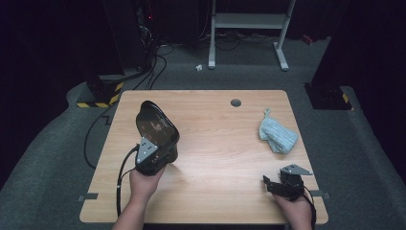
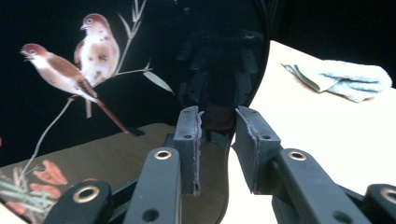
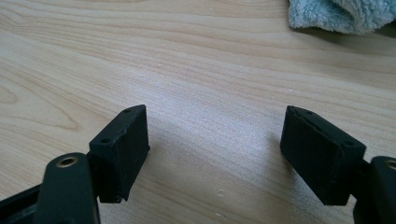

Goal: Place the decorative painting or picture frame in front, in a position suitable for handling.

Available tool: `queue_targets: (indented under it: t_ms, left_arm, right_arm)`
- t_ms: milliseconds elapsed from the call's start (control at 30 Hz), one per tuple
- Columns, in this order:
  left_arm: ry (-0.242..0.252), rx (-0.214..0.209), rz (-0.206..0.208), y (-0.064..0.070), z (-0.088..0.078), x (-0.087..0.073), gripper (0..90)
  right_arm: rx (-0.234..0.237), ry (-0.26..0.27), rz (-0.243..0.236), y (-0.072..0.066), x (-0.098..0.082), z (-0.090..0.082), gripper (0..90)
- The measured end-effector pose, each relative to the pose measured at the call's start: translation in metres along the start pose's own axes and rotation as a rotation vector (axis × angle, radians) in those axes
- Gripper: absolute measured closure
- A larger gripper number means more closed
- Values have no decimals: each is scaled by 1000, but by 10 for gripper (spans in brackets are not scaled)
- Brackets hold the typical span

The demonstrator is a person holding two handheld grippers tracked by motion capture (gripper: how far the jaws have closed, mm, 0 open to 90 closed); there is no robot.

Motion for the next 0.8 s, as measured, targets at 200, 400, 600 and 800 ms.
queue_targets:
  t_ms: [200,400,600,800]
  left_arm:
    - [2,-30,-11,0,3,-1,678]
    - [10,-45,3,0,-2,-3,601]
    - [-11,-62,19,1,-4,-10,561]
    - [-32,-59,33,8,2,-15,537]
  right_arm:
    - [-5,-3,-6,-1,0,0,234]
    - [-11,-5,-4,-2,-1,-1,234]
    - [-9,-4,-4,-2,-1,-2,234]
    - [-4,-3,-7,-3,-2,-2,233]
Point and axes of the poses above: each handheld gripper's, and its own axes: z roughly forward along the jaws, x roughly out of its top, y roughly to its right, the point moved 1 cm from there along z, roughly forward along the jaws, and after that the axes turned 15 degrees about -z, right-handed, at the moved point
